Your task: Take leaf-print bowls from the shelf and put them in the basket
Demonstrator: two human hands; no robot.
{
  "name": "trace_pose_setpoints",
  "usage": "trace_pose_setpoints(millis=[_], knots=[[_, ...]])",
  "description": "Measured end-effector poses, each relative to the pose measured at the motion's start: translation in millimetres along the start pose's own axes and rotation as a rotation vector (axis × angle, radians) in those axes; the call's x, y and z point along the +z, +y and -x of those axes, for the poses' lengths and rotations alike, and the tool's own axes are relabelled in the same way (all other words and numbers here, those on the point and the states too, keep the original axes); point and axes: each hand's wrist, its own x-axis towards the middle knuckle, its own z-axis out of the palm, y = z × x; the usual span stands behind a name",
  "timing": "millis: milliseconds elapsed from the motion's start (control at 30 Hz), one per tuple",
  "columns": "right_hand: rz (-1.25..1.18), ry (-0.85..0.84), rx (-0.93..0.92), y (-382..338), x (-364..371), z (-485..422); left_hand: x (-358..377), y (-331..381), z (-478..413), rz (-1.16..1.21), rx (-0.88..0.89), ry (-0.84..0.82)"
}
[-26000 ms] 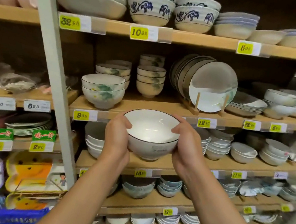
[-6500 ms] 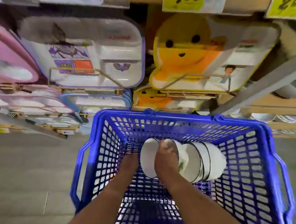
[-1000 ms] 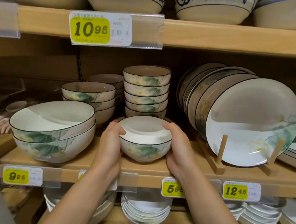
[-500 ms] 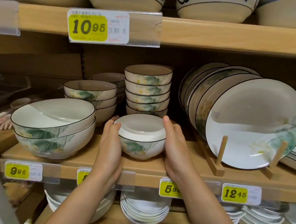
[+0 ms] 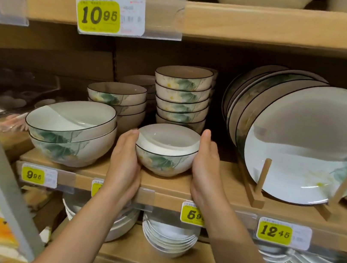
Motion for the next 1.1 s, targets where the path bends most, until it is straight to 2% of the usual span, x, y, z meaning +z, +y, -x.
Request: trace_pose_setpoints(millis=[200,300,400,533,633,733,933,1033,1100], knots=[[-0.034,0.015,-0.053,-10,-4,1,6,17,24,0.013,-0.055,0.009],[0.135,0.066,-0.203,-12,-13,19,-10,31,60,-0.123,-0.047,-0.003],[0.228,0.067,-0.356,-12,-17,59,-47,49,101,-0.235,0.001,-0.045],[0.224,0.037,-0.555,-1,1,128,-108,72,141,-0.272,0.034,-0.072],[0.121,0.002,-0.578,16,27,175,-162,84,162,-0.27,0.01,-0.022],[0.119,-0.103,-0.49,45,64,228,-233,99,186,-0.234,-0.075,0.122],[0.267,-0.459,-0.028,140,150,300,-391,121,236,-0.319,-0.19,0.493],[0.366,-0.563,0.184,197,186,324,-450,115,252,-0.307,-0.265,0.622],[0.427,-0.609,0.263,228,207,333,-481,105,251,-0.301,-0.322,0.682]])
